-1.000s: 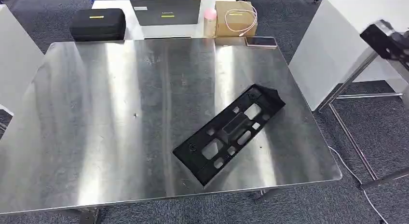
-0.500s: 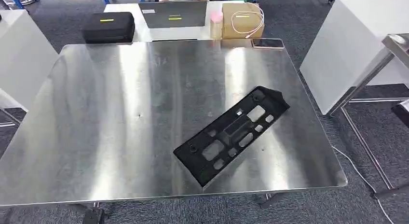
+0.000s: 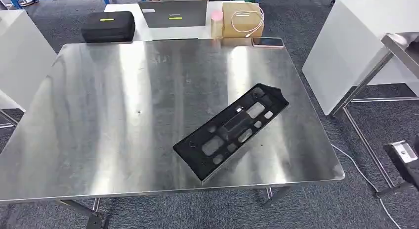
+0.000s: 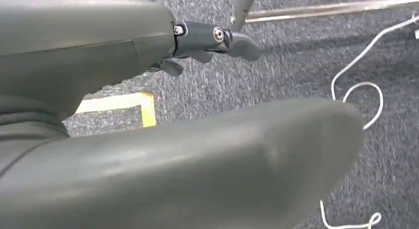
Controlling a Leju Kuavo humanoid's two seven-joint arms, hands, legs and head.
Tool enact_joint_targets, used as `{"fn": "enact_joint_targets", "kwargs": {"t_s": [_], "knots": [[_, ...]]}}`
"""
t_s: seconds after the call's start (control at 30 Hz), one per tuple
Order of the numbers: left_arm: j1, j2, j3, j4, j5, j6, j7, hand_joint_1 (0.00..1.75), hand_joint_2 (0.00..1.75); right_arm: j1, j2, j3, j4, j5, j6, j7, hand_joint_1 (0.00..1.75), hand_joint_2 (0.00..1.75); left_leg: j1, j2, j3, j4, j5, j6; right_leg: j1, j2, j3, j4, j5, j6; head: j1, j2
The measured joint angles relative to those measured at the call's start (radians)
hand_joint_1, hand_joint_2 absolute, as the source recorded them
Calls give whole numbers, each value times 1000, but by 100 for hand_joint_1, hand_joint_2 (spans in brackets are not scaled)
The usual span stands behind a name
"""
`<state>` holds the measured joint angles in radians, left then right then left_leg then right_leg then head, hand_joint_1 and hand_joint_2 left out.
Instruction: Take the parts from the cabinet and place them on the table.
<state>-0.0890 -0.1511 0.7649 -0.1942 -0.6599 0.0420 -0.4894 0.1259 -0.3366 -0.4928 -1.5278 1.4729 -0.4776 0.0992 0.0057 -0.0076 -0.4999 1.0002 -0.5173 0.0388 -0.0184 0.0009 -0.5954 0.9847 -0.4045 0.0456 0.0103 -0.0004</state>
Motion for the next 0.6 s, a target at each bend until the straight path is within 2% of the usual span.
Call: {"fn": "enact_joint_targets", "kwargs": {"t_s": [0.03, 0.07, 0.1, 0.13, 0.17, 0.2, 0.23, 0.27, 0.3, 0.33, 0.37, 0.4, 0.43, 0.47, 0.5, 0.53, 0.57, 0.6], "knots": [[0, 0, 0, 0, -1, 0, 0, 0, 0, 3, 24, -6, -2, 7, -7, -6, 0, 0, 1, 1, -2, -11, 11, 9, 8, 0, 0, -4, 7, 10, 0, 0], [-1, -2, 0, 0, -2, 0, 0, 0, 0, 5, 50, -13, -1, 16, -22, -10, 0, 0, 9, 9, -4, -20, 26, 17, 3, -3, -10, 14, -10, 8, -1, 0], [-1, -2, 1, 0, -3, 0, 0, 0, 0, 8, 69, -18, -1, 21, -31, -11, 0, 0, 8, 7, -13, -20, 32, 25, 6, -1, -31, 48, -47, -1, 3, 0], [-1, 0, 2, 0, -4, 0, 0, 0, 0, 8, 86, -19, 1, 28, -43, -15, 0, 0, 7, 10, -21, -20, 38, 30, 0, -1, -52, 105, -87, -8, 10, 0], [-1, 0, 5, 0, -8, 0, 1, 0, 0, 10, 119, -24, 11, 40, -70, -28, 0, 0, 6, 11, -33, -20, 46, 30, -2, -1, -86, 198, -139, -12, 11, 0], [-1, 0, 9, 0, -10, 0, 1, 0, 0, 9, 161, -35, 34, 48, -109, -43, 0, 0, 6, 14, -44, -19, 54, 28, -2, -1, -112, 279, -173, -9, 11, 0], [0, 0, 10, 0, -10, 0, 1, 0, 0, 10, 194, -41, 57, 53, -149, -56, 0, 0, 6, 15, -53, -18, 61, 26, -3, -1, -115, 315, -180, 0, 15, 0], [1, -1, 10, 0, -11, 0, 1, 0, 0, 11, 220, -48, 79, 52, -173, -65, 0, 0, 5, 15, -62, -18, 67, 24, -4, -1, -96, 304, -170, 8, 15, 0], [1, -1, 11, 0, -14, 0, 1, 0, 0, 9, 247, -58, 106, 47, -194, -76, 0, 0, 5, 16, -68, -18, 72, 21, -5, -1, -52, 251, -150, 18, 13, 0], [1, 0, 11, 0, -18, 2, 1, 0, 0, 7, 269, -68, 127, 47, -203, -87, 0, 0, 5, 16, -73, -18, 76, 17, -4, -1, 13, 156, -123, 26, 15, 0], [0, 0, 12, 0, -21, 3, 1, 0, 0, 1, 291, -87, 156, 49, -210, -99, 0, 0, 5, 16, -75, -17, 81, 13, -6, -2, 86, 45, -104, 28, 15, 0], [0, 0, 12, 0, -21, 3, 1, 0, 0, -7, 308, -101, 176, 51, -211, -104, 0, 0, 2, 16, -77, -16, 84, 7, -6, -2, 129, -29, -115, 19, 15, 0], [0, -1, 13, 0, -22, 3, 1, 0, 0, -7, 324, -114, 194, 52, -211, -106, 0, 0, 0, 16, -81, -17, 92, 0, 10, 2, 133, -22, -100, 8, 13, 0], [0, 0, 13, 0, -24, 3, 0, 0, 0, -6, 338, -127, 207, 52, -212, -108, 0, 0, -3, 15, -81, -15, 96, -4, 10, 2, 120, -25, -99, 6, 13, 0], [1, 0, 13, 0, -24, 3, 1, 0, 0, -10, 346, -136, 220, 52, -213, -109, 0, 0, -2, 15, -83, -14, 100, -8, 12, 3, 119, -22, -97, 4, 13, 0], [1, 0, 15, 0, -27, 3, 1, 0, 0, -11, 358, -144, 230, 51, -213, -120, 0, 0, -4, 14, -86, -14, 105, -15, 9, 3, 104, -23, -92, -5, 12, 0], [0, 2, 15, 0, -30, 5, 2, 0, 0, -17, 373, -160, 239, 52, -213, -145, 0, 0, 2, 10, -97, 0, 87, -20, -22, 1, 107, -26, -82, -20, 12, 0], [0, 2, 15, 0, -32, 5, 4, 0, 0, -28, 385, -178, 247, 53, -213, -173, 0, 0, 2, 9, -110, 30, 49, -24, -15, 2, 100, -27, -77, -33, 9, 0]]}}
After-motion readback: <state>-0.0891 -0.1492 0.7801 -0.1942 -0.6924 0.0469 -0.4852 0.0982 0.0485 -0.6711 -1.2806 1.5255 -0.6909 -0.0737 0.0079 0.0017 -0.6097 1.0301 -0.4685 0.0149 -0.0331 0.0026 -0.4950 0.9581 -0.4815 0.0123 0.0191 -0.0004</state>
